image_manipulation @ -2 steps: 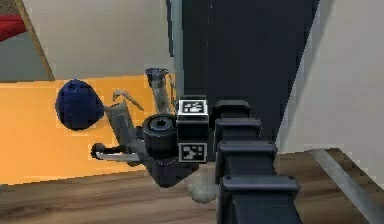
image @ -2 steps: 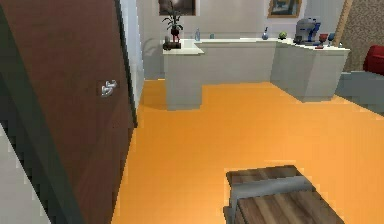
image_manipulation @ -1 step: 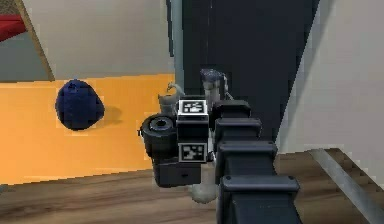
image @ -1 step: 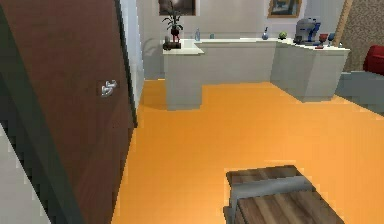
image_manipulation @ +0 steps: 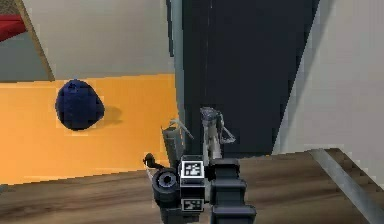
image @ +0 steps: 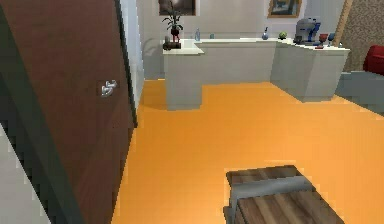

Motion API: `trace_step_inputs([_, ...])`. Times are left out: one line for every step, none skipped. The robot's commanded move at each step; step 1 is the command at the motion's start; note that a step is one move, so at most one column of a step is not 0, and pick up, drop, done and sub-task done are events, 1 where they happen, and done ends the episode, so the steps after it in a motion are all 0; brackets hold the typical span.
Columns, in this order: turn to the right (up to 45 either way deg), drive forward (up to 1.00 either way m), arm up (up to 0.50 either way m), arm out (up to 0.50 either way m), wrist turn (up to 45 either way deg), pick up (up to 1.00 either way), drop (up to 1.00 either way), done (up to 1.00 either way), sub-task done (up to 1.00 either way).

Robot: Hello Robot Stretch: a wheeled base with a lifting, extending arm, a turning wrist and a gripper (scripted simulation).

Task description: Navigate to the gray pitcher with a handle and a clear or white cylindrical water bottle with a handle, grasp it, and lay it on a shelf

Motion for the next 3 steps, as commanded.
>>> trace_step_inputs([0.0,0.00,-0.32,0.00,0.0,0.00,0.00,0.00,0.00])
trace_step_inputs([0.0,0.00,0.00,0.00,0.0,0.00,1.00,0.00,0.00])
trace_step_inputs([0.0,0.00,0.10,0.00,0.0,0.00,0.00,0.00,0.00])
